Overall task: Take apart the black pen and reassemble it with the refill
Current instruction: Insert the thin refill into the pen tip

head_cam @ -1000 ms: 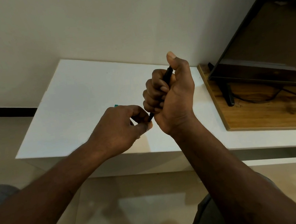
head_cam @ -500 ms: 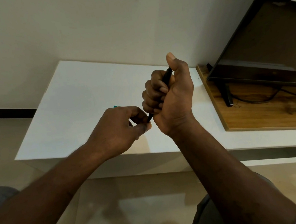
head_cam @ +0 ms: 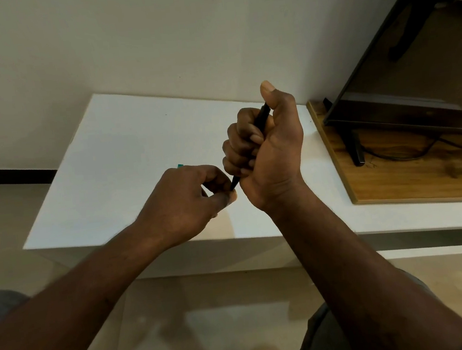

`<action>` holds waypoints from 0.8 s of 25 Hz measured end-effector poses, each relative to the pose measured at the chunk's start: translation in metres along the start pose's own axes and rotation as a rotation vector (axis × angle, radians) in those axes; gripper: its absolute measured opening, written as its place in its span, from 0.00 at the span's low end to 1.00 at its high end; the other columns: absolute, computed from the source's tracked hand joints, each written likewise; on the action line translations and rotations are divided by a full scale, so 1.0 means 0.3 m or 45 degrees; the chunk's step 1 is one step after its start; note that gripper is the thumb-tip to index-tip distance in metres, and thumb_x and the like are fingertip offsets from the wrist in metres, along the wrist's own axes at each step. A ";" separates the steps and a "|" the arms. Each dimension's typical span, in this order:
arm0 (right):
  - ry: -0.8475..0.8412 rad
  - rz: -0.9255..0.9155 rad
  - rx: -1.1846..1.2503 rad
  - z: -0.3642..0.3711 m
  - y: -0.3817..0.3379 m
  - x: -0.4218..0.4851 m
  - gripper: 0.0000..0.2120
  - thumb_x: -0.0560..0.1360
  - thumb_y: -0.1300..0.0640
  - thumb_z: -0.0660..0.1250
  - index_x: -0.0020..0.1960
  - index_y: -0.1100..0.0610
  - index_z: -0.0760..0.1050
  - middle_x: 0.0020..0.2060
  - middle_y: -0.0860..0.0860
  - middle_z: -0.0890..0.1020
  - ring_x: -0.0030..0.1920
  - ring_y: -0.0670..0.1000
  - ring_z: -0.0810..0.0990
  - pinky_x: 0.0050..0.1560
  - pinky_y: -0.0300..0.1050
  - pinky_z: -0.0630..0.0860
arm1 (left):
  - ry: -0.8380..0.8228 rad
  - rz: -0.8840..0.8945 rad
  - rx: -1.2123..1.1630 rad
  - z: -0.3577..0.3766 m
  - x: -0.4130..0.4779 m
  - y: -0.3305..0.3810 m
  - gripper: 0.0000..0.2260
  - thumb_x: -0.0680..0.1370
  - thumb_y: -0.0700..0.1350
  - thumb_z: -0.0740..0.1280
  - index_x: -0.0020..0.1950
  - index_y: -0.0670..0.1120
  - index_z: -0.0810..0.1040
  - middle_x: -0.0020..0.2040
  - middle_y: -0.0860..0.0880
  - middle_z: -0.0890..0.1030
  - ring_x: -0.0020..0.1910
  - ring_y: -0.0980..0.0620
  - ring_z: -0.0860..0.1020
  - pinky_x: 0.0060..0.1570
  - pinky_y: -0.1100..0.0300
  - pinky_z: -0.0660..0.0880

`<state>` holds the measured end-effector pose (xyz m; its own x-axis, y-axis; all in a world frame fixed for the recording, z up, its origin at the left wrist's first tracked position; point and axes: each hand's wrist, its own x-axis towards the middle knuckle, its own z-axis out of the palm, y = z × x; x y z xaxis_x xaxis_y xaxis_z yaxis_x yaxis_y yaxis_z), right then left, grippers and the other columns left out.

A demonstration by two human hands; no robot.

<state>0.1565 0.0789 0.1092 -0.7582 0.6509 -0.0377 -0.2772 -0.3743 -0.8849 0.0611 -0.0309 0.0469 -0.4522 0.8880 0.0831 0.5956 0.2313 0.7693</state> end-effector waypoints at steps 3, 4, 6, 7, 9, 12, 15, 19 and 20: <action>0.004 -0.003 0.003 -0.001 0.001 0.001 0.25 0.85 0.44 0.53 0.35 0.55 0.50 0.24 0.50 0.54 0.26 0.50 0.48 0.29 0.45 0.48 | 0.002 -0.016 0.000 0.001 0.001 0.000 0.02 0.77 0.55 0.74 0.48 0.58 0.84 0.39 0.63 0.83 0.35 0.64 0.83 0.35 0.70 0.69; 0.004 -0.004 0.005 0.000 0.002 0.002 0.25 0.85 0.44 0.53 0.35 0.56 0.50 0.24 0.50 0.54 0.26 0.50 0.49 0.29 0.45 0.48 | 0.003 -0.019 0.000 0.001 0.000 -0.001 0.03 0.77 0.55 0.74 0.48 0.58 0.84 0.38 0.64 0.83 0.35 0.64 0.83 0.35 0.70 0.69; 0.007 -0.004 0.011 -0.001 0.002 0.002 0.26 0.85 0.44 0.53 0.35 0.56 0.50 0.24 0.50 0.54 0.26 0.50 0.49 0.29 0.44 0.48 | -0.001 -0.023 -0.004 0.001 0.000 -0.002 0.03 0.77 0.54 0.74 0.48 0.57 0.84 0.37 0.64 0.82 0.35 0.63 0.83 0.34 0.70 0.68; 0.007 -0.005 0.013 -0.001 0.002 0.002 0.25 0.85 0.44 0.53 0.35 0.56 0.50 0.24 0.50 0.55 0.25 0.49 0.49 0.29 0.44 0.48 | -0.003 -0.025 -0.004 0.001 0.000 -0.002 0.03 0.77 0.54 0.74 0.48 0.57 0.85 0.37 0.64 0.83 0.35 0.63 0.83 0.34 0.70 0.68; 0.002 -0.009 0.012 0.000 0.002 0.004 0.25 0.85 0.44 0.52 0.34 0.55 0.51 0.23 0.49 0.56 0.25 0.49 0.49 0.29 0.44 0.48 | -0.005 -0.024 -0.003 0.002 0.001 -0.004 0.03 0.77 0.54 0.74 0.48 0.57 0.85 0.38 0.63 0.83 0.34 0.63 0.83 0.35 0.68 0.69; 0.011 -0.002 0.019 0.000 0.002 0.003 0.26 0.85 0.43 0.53 0.33 0.55 0.52 0.23 0.49 0.55 0.26 0.50 0.49 0.29 0.45 0.48 | -0.008 -0.018 -0.008 0.002 0.003 -0.004 0.03 0.77 0.54 0.74 0.48 0.57 0.85 0.39 0.63 0.83 0.34 0.63 0.83 0.35 0.67 0.70; 0.004 -0.014 0.023 -0.002 0.002 0.003 0.25 0.85 0.44 0.52 0.33 0.54 0.54 0.23 0.49 0.56 0.26 0.49 0.49 0.29 0.44 0.49 | -0.011 -0.014 -0.011 0.002 0.002 -0.006 0.03 0.77 0.53 0.74 0.48 0.57 0.85 0.39 0.64 0.83 0.34 0.63 0.83 0.35 0.66 0.70; 0.004 -0.016 0.032 -0.002 0.001 0.002 0.26 0.85 0.43 0.52 0.32 0.55 0.54 0.23 0.49 0.56 0.26 0.50 0.49 0.29 0.44 0.49 | -0.011 -0.009 -0.006 0.003 0.003 -0.007 0.02 0.77 0.54 0.74 0.47 0.58 0.84 0.38 0.64 0.83 0.34 0.64 0.83 0.35 0.68 0.69; 0.002 -0.016 0.036 -0.003 0.000 0.002 0.26 0.84 0.43 0.52 0.32 0.55 0.54 0.23 0.49 0.56 0.26 0.50 0.49 0.29 0.44 0.49 | -0.012 -0.008 -0.007 0.003 0.004 -0.008 0.02 0.77 0.54 0.74 0.47 0.58 0.84 0.38 0.64 0.83 0.34 0.64 0.83 0.35 0.67 0.70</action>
<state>0.1567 0.0798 0.1088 -0.7538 0.6565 -0.0277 -0.3029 -0.3846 -0.8720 0.0599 -0.0301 0.0446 -0.4497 0.8903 0.0719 0.5890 0.2351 0.7732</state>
